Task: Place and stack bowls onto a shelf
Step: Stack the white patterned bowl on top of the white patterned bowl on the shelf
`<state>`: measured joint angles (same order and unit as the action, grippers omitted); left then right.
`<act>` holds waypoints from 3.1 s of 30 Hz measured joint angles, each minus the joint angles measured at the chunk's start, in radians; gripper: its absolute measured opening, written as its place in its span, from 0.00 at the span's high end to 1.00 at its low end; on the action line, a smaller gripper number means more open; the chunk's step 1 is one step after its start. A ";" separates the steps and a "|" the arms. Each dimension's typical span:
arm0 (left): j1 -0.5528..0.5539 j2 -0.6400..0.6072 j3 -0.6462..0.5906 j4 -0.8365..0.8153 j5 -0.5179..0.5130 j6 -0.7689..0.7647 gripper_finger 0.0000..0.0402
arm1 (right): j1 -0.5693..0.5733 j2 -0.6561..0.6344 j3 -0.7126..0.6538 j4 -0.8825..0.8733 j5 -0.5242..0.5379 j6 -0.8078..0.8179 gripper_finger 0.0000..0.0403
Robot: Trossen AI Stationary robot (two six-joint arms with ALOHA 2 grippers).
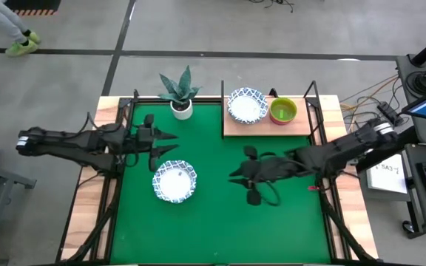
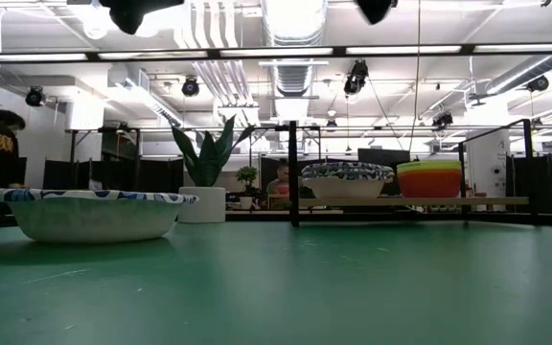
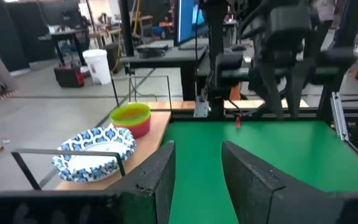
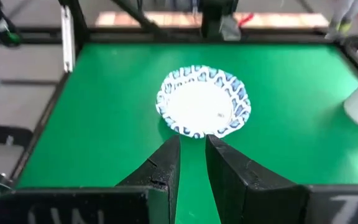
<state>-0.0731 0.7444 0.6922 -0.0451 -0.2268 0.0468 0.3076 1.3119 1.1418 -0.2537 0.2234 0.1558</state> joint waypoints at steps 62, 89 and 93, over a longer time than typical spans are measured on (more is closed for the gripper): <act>0.000 -0.162 -0.023 -0.094 0.000 0.102 0.72 | -0.199 1.020 0.862 -0.272 -0.433 -0.384 0.89; 0.000 -0.160 -0.023 -0.103 0.001 0.102 0.72 | -0.191 0.532 0.910 -0.718 -0.151 -0.348 0.97; 0.000 -0.157 -0.023 -0.102 0.001 0.102 0.72 | -0.208 0.436 0.904 -0.813 0.096 -0.322 0.97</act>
<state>-0.0731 0.5873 0.6689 -0.1471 -0.2260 0.1486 0.0992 1.7474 2.0462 -1.0667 0.3193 -0.1660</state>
